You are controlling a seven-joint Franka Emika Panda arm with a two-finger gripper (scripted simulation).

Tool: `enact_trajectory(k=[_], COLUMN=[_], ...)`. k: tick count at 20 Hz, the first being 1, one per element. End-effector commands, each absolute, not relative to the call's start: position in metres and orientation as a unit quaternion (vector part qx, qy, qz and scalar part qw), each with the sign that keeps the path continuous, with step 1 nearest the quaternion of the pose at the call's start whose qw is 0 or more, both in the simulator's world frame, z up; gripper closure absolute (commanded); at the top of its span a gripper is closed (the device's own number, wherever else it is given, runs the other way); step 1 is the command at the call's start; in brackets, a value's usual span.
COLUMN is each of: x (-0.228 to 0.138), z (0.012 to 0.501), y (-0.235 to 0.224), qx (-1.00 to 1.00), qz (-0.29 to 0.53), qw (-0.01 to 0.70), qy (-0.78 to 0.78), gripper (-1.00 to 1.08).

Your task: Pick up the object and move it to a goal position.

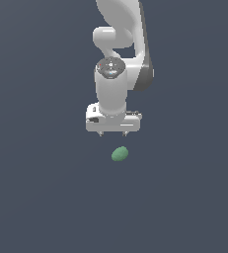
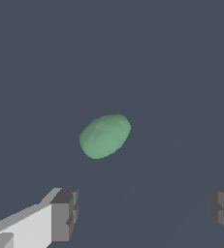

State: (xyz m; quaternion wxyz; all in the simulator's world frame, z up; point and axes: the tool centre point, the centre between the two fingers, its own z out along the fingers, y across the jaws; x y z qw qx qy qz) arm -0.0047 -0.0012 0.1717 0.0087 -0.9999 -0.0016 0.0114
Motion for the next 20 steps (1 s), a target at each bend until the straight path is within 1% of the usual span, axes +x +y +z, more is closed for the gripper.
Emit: enact_trajectory(k=[1,13,20], x=[-0.005,-0.003,-0.002], z=[0.172,0.173,0.17], y=[-0.001,0.01,0.01], qx=[-1.0,-1.0,-1.0], qz=[0.011,0.009,0.009], qw=[0.009,0.019,0.018], qy=[-0.002,-0.023,-0.007], gripper=[-0.92,-0.92,-0.92])
